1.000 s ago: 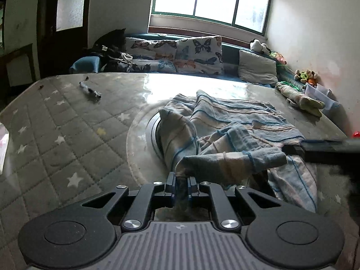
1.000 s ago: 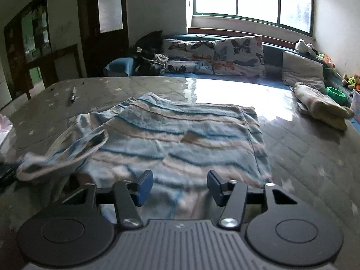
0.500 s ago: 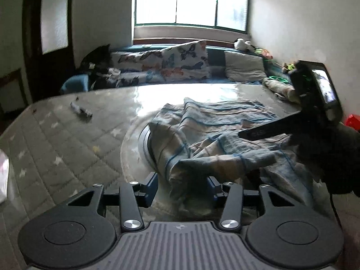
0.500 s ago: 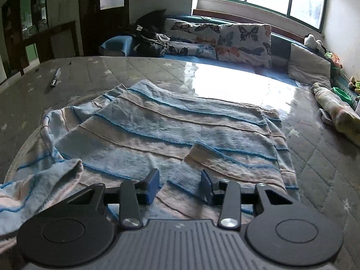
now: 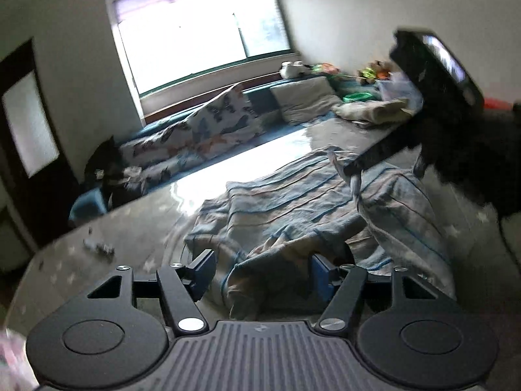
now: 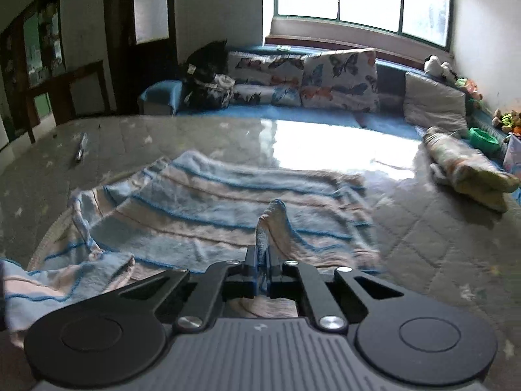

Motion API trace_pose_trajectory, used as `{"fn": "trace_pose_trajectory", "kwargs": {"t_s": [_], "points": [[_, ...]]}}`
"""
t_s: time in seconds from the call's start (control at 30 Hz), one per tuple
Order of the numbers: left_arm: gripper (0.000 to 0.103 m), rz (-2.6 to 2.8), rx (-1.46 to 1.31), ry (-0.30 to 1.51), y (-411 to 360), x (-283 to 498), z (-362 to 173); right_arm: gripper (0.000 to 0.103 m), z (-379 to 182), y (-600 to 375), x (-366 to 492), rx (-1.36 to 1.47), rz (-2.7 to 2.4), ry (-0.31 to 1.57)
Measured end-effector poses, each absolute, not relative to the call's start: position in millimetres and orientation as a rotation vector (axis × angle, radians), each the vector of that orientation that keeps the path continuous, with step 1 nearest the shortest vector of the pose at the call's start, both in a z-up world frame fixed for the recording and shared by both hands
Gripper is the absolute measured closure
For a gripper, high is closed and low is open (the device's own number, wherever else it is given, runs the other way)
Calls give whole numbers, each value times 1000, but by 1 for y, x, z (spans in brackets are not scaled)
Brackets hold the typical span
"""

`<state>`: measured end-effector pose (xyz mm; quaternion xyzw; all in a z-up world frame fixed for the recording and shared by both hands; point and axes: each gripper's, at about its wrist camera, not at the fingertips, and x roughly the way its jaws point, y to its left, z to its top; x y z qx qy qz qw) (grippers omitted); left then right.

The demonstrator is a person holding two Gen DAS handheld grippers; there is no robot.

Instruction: Fold clothes

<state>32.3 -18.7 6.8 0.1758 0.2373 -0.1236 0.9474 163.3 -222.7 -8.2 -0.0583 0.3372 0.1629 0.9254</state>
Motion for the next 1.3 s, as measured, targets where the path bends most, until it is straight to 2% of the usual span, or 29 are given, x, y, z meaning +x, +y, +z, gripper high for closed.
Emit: {"fn": "trace_pose_trajectory", "kwargs": {"t_s": [0.27,0.3,0.33,0.43,0.53,0.6,0.9,1.07,1.1,1.2,1.3], "points": [[38,-402,497,496,-31,43,-3,99,25,-282,118,-48,293,594],[44,-406,495,510,-30,46,-4,99,27,-290,111,-39,283,586],[56,-405,488,519,-29,49,-6,99,28,-298,104,-32,272,581],[73,-398,421,553,-23,58,-9,100,28,-319,84,-5,241,571],[88,-379,362,553,-21,61,-8,100,22,-336,68,23,212,580],[93,-353,298,544,-14,60,-5,100,15,-345,60,48,193,585],[96,-45,-115,497,72,31,21,102,5,-382,31,143,119,582],[98,76,-236,494,112,2,19,96,-5,-384,32,170,149,619],[98,89,-245,502,116,-3,16,92,-9,-381,35,163,152,626],[98,116,-262,527,124,-8,10,66,-19,-377,46,154,146,644],[98,122,-272,547,124,-8,3,64,-30,-375,61,116,110,660]]}}
